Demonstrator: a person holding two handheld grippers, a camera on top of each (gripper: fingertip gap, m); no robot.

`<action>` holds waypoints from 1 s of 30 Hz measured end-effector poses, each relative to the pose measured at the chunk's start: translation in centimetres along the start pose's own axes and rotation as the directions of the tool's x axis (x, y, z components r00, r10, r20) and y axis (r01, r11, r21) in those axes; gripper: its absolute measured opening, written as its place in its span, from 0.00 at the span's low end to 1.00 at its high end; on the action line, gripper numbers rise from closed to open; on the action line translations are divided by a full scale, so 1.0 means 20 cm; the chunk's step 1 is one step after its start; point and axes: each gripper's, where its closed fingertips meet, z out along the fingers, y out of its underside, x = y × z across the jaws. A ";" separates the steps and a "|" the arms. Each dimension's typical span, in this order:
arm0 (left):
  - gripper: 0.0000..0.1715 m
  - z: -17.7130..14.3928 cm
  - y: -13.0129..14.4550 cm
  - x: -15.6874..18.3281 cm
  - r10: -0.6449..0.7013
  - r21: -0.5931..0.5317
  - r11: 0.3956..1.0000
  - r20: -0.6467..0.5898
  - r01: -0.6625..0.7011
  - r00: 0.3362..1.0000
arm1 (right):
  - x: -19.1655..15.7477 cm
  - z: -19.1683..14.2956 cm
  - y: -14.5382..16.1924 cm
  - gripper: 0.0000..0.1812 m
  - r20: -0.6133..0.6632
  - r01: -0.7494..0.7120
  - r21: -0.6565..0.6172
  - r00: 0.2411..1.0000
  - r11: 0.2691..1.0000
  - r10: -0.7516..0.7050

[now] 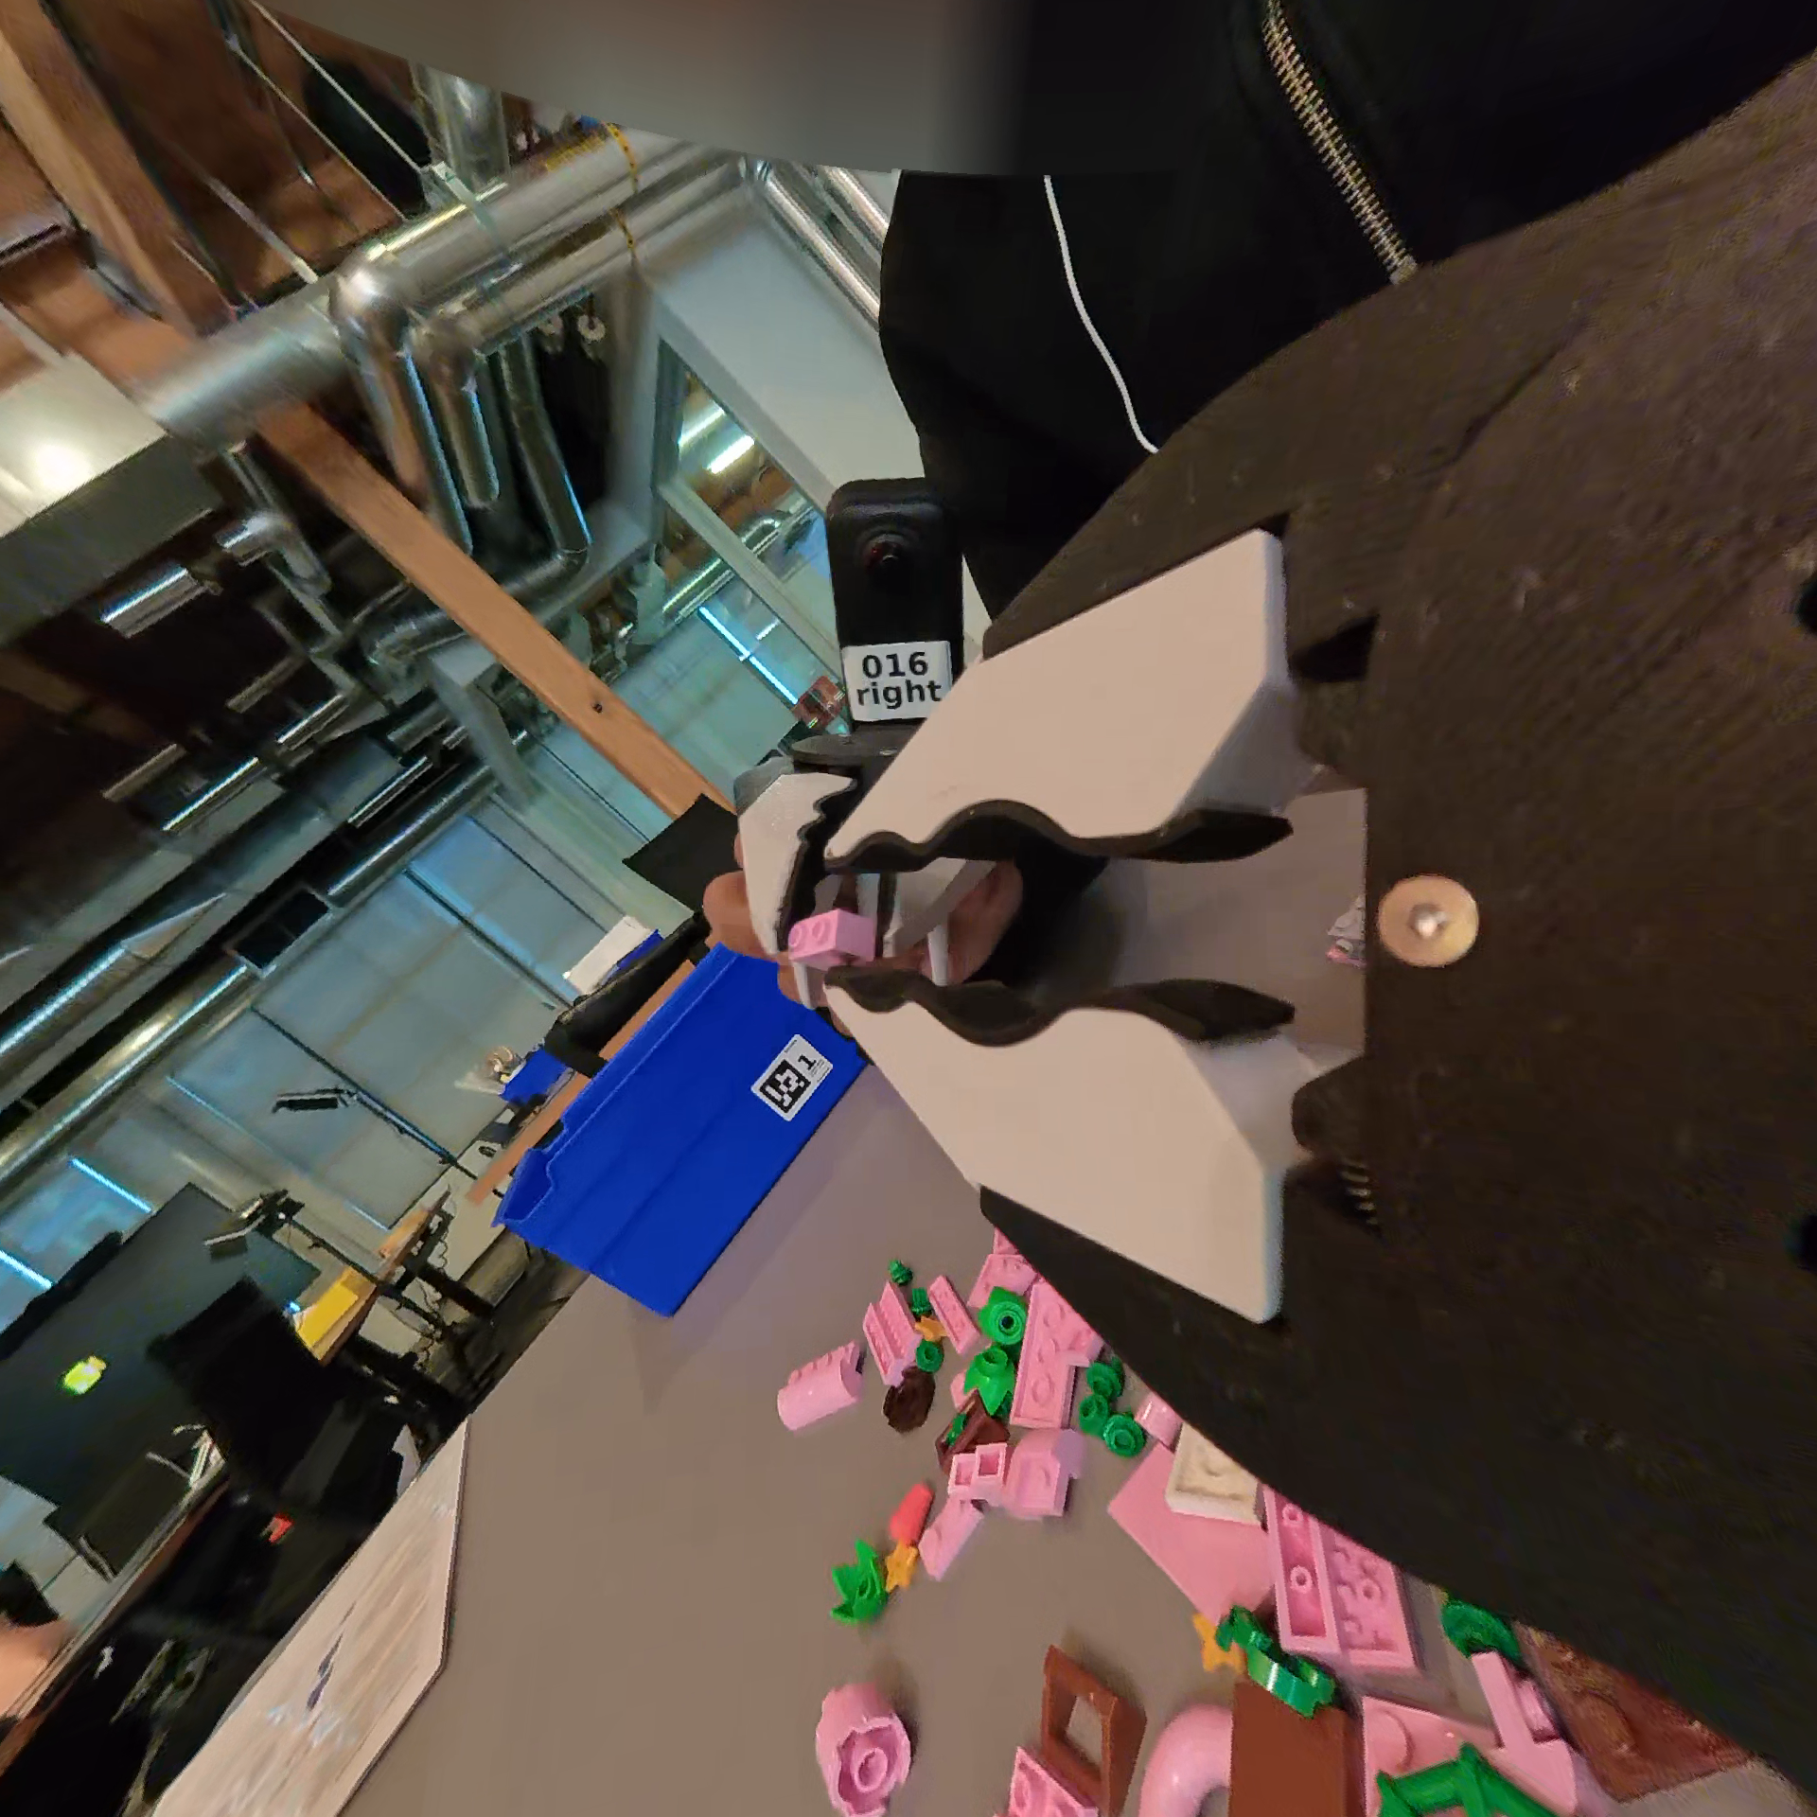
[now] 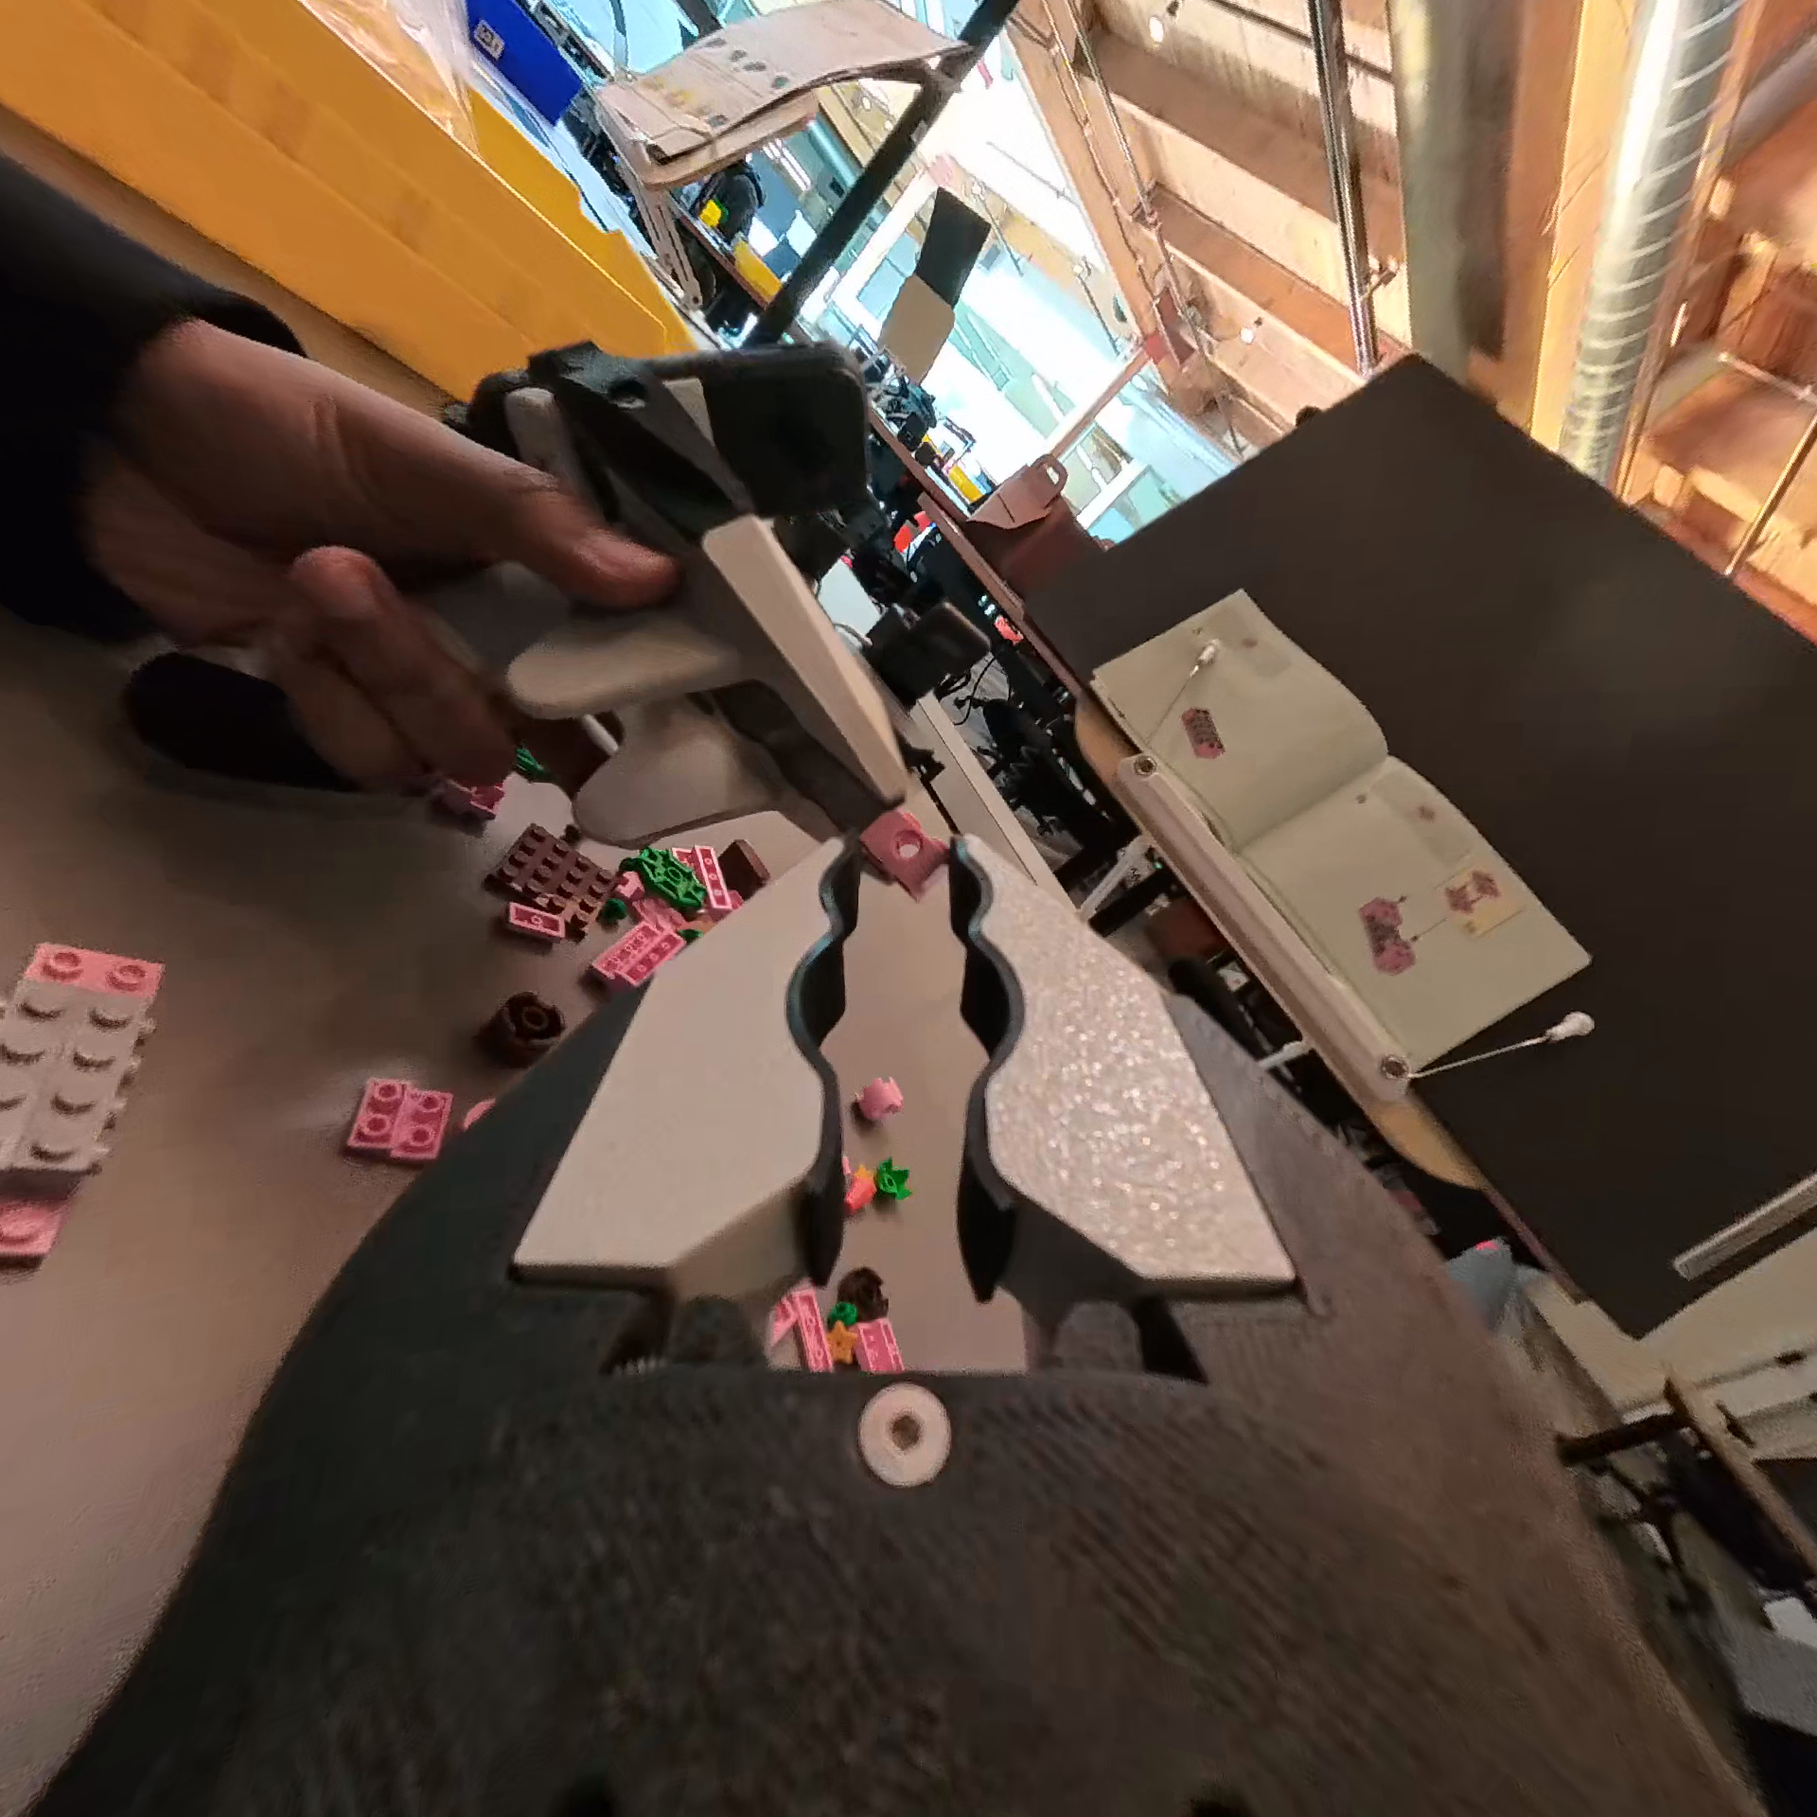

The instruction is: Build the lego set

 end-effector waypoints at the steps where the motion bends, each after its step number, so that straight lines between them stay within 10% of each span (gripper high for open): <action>1: 0.09 0.00 0.00 0.00 0.001 -0.001 1.000 0.002 -0.001 1.000 | -0.01 0.00 0.00 0.09 0.000 0.013 0.000 1.000 1.000 -0.013; 30: 0.03 -0.04 0.03 -0.01 -0.003 -0.134 0.991 -0.004 0.003 1.000 | -0.05 -0.08 -0.11 0.02 0.170 -0.196 0.143 0.970 0.970 0.171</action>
